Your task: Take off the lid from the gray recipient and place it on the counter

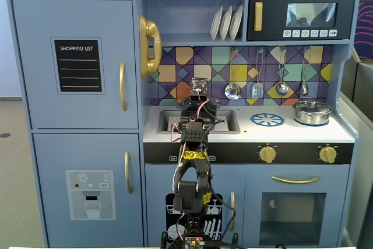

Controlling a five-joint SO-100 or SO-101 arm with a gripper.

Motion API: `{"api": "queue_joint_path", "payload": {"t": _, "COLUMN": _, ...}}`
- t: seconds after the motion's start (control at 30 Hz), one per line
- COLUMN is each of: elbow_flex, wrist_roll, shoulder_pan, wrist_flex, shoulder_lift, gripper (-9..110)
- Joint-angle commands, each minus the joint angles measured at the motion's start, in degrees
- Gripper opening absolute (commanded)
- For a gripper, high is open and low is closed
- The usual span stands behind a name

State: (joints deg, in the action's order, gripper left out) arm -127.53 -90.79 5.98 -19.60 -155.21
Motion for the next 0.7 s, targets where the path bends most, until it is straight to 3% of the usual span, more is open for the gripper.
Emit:
{"api": "queue_joint_path", "payload": {"t": 0.0, "elbow_flex": 3.0, "wrist_roll": -0.8, "shoulder_pan": 0.0, "wrist_flex": 4.7, "shoulder_lift": 3.5, "gripper": 23}}
{"api": "queue_joint_path", "payload": {"t": 0.67, "elbow_flex": 9.8, "wrist_roll": -2.9, "shoulder_pan": -1.7, "wrist_flex": 14.6, "shoulder_lift": 21.8, "gripper": 20}}
